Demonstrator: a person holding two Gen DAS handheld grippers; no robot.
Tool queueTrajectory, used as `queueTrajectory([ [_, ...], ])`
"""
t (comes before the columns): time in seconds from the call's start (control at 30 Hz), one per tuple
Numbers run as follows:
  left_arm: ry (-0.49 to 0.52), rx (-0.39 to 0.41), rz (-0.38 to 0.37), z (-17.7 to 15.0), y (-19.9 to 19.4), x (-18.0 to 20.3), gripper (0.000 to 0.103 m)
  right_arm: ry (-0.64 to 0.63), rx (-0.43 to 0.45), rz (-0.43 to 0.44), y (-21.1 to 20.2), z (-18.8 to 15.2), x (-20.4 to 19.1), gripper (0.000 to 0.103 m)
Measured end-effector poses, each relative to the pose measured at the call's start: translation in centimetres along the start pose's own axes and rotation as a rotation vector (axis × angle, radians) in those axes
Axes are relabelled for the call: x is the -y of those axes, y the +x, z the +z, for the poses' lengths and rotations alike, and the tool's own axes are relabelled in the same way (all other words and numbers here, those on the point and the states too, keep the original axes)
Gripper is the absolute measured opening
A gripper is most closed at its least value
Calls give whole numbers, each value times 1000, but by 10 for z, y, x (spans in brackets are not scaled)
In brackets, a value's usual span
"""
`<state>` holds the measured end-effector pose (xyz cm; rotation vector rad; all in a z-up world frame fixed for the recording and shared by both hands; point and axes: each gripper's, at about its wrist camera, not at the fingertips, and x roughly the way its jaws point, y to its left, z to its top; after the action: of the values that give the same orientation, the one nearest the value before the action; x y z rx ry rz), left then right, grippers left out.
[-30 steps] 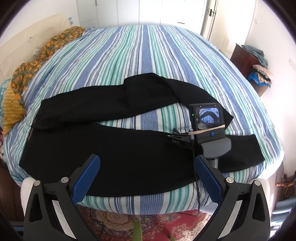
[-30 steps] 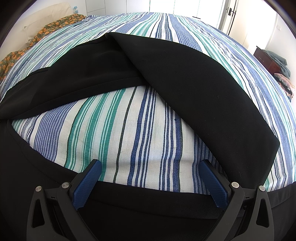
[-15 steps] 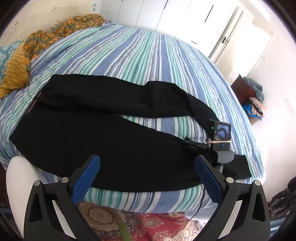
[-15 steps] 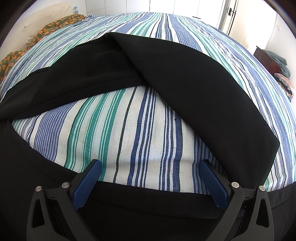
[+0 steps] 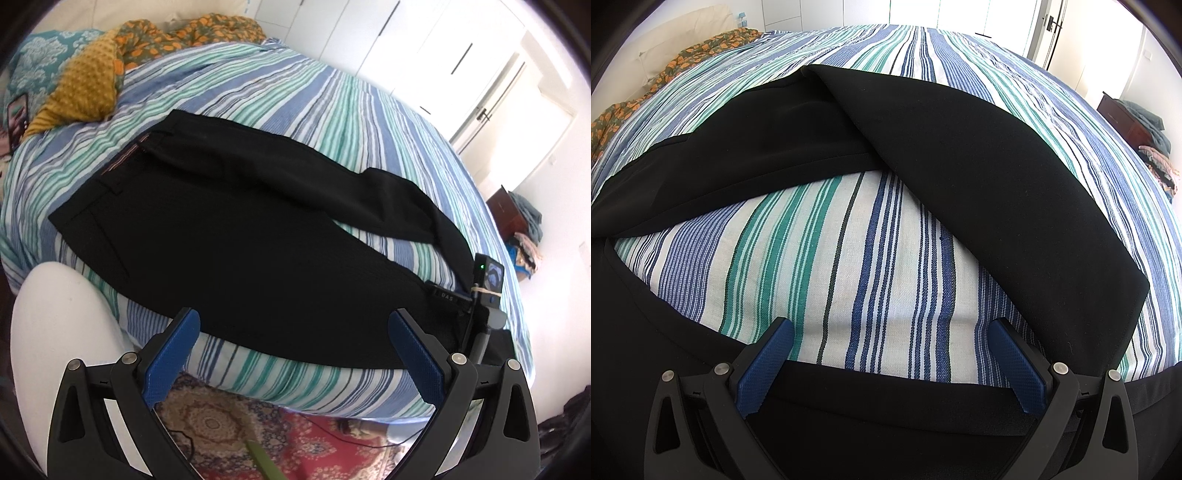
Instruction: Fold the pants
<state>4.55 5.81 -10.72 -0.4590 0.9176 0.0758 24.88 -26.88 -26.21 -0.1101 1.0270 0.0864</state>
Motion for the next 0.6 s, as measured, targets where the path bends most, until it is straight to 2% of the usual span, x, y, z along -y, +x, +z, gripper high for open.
queueTrajectory([
  [0.1, -11, -13, 0, -4, 1, -4, 102, 0, 0, 0, 0, 0, 0, 103],
  [0.6, 116, -77, 81, -9, 21, 29, 102, 0, 0, 0, 0, 0, 0, 103],
])
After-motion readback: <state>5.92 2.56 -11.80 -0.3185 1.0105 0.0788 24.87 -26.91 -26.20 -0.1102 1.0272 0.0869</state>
